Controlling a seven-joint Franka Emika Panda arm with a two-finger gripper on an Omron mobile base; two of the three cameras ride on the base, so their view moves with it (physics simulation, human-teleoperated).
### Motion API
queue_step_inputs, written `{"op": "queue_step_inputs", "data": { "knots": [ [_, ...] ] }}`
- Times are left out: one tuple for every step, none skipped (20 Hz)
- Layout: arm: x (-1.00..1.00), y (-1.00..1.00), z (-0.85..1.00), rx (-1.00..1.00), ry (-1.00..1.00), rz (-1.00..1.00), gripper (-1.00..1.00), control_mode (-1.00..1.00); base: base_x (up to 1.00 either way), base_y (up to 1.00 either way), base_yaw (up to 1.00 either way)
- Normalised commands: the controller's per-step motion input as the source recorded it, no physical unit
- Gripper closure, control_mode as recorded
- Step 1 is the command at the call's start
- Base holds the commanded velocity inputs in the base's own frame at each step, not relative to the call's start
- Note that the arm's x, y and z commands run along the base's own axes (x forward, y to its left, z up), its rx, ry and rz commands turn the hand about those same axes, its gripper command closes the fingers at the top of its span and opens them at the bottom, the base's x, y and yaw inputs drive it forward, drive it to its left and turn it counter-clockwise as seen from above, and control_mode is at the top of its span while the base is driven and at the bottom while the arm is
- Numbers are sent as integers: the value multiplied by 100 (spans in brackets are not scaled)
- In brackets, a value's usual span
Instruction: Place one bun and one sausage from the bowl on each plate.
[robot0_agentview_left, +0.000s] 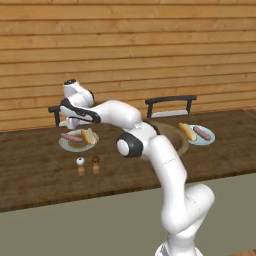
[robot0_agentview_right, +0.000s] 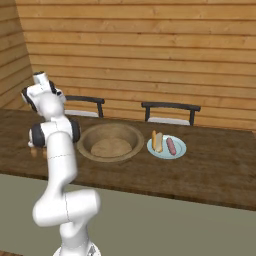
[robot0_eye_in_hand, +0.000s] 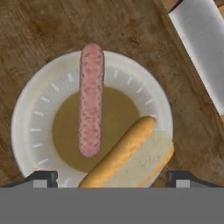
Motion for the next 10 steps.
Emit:
{"op": "queue_step_inputs", "data": {
  "knots": [
    [-46, -67, 41, 10, -5, 0, -100, -100, 0, 0, 0],
    [-53, -68, 41, 11, -7, 0, -100, -100, 0, 0, 0],
    [-56, -66, 40, 12, -9, 0, -100, -100, 0, 0, 0],
    [-61, -66, 31, 13, -10, 0, -100, -100, 0, 0, 0],
    [-64, -71, 29, 13, -11, 0, -100, -100, 0, 0, 0],
    [-64, -74, 23, 14, -12, 0, -100, -100, 0, 0, 0],
    [-63, -76, 20, 14, -12, 0, -100, -100, 0, 0, 0],
    [-59, -73, 14, 13, -9, 0, -100, -100, 0, 0, 0],
    [-56, -73, 8, 9, -6, 0, -100, -100, 0, 0, 0],
    [-56, -75, 0, 11, -4, 0, -100, -100, 0, 0, 0]
  ]
}}
